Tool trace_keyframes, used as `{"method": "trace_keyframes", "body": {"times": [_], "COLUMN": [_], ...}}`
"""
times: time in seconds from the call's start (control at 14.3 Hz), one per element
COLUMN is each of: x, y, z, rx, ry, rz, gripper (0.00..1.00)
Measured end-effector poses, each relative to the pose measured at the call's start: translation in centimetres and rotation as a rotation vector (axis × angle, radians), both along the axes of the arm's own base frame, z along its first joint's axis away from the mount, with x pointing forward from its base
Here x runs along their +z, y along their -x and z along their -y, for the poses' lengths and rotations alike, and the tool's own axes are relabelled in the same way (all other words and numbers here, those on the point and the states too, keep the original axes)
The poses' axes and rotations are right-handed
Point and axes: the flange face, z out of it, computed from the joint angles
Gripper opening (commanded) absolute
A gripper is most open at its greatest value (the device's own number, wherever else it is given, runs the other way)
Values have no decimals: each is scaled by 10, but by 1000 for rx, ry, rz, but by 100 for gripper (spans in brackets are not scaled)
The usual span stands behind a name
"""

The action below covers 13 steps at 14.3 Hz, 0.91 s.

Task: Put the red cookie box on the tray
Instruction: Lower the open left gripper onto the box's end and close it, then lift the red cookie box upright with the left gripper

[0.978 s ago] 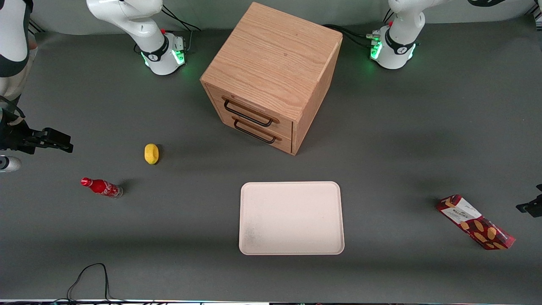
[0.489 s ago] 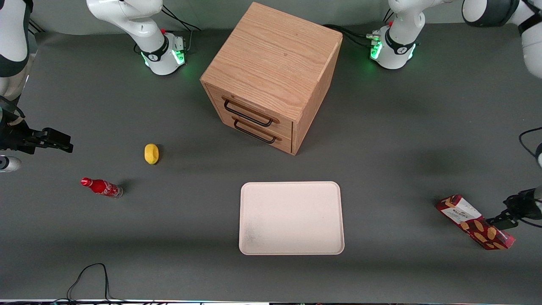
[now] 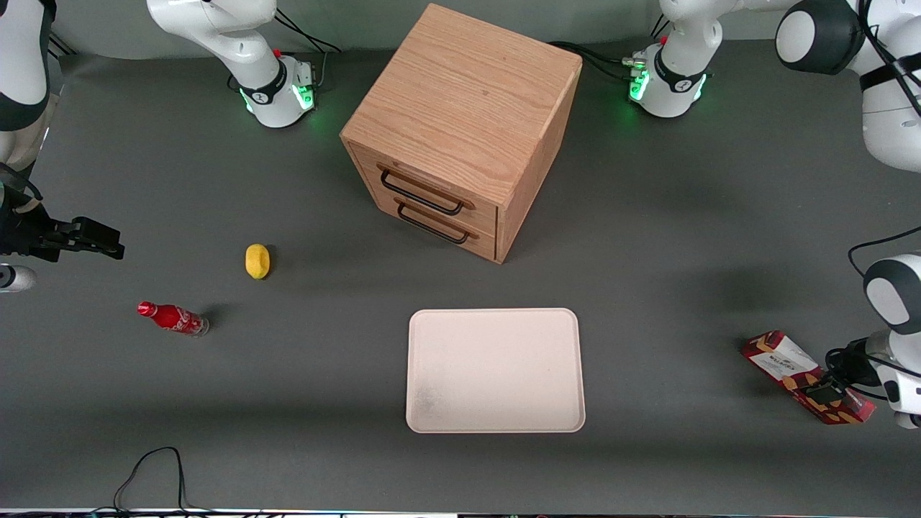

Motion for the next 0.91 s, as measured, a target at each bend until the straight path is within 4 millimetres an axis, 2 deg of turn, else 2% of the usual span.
{"method": "trace_keyframes", "body": {"times": [0.07,0.14,0.21,0.28,0.77,0.91], "x": [-4,-5,-6,-5,-4,3], "y": [1,1,1,1,0,1], "z": [-1,-1,-1,-1,-2,-4], "rx": [1,0,-2,-3,-13,-15], "ry": [0,-2,-5,-7,-24,-26], "rz": [-5,-8,-8,-8,-10,-27], "gripper": [46,26,10,0,0,0]}}
